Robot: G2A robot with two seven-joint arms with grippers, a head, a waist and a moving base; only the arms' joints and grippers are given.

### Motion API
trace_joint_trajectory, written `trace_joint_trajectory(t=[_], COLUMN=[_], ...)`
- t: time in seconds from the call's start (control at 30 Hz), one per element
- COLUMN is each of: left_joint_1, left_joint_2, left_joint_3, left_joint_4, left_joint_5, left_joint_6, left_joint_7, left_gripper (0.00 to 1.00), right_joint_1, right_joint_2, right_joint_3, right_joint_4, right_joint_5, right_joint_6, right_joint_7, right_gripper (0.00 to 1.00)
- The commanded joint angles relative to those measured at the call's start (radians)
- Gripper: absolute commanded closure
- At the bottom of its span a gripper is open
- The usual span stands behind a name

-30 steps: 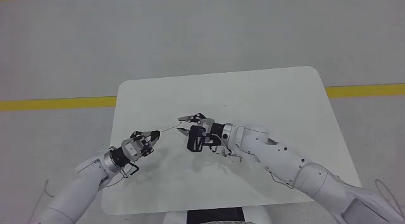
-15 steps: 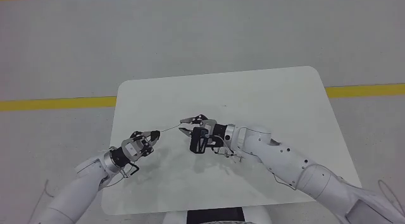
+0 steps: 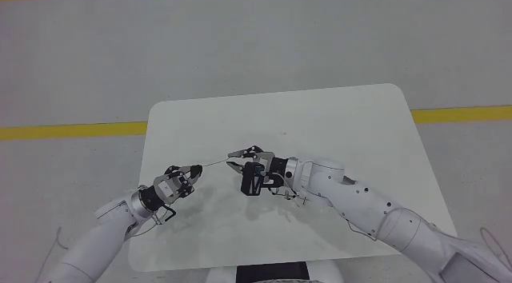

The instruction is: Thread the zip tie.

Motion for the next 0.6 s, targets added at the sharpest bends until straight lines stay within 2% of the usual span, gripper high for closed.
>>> trace_joint_trajectory(t=[0.0, 0.17, 0.47, 0.5, 0.57], left_joint_1=[0.0, 0.0, 0.0, 0.0, 0.0], left_joint_2=[0.0, 0.0, 0.0, 0.0, 0.0], left_joint_3=[0.0, 0.0, 0.0, 0.0, 0.0], left_joint_4=[0.0, 0.0, 0.0, 0.0, 0.0], left_joint_5=[0.0, 0.0, 0.0, 0.0, 0.0], left_joint_6=[0.0, 0.0, 0.0, 0.0, 0.0], left_joint_7=[0.0, 0.0, 0.0, 0.0, 0.0], left_gripper=[1.0, 1.0, 1.0, 0.95, 0.57], right_joint_1=[0.001, 0.001, -0.004, -0.007, -0.014], right_joint_2=[0.0, 0.001, 0.001, 0.001, 0.001], right_joint_3=[-0.001, -0.003, 0.001, 0.003, 0.009], right_joint_4=[0.0, -0.001, -0.003, -0.004, -0.002], right_joint_5=[0.0, 0.0, 0.0, 0.0, 0.008], right_joint_6=[0.0, 0.001, -0.004, -0.008, -0.011], right_joint_7=[0.0, 0.002, 0.005, 0.002, -0.009], right_gripper=[0.87, 1.0, 1.0, 1.0, 1.0])
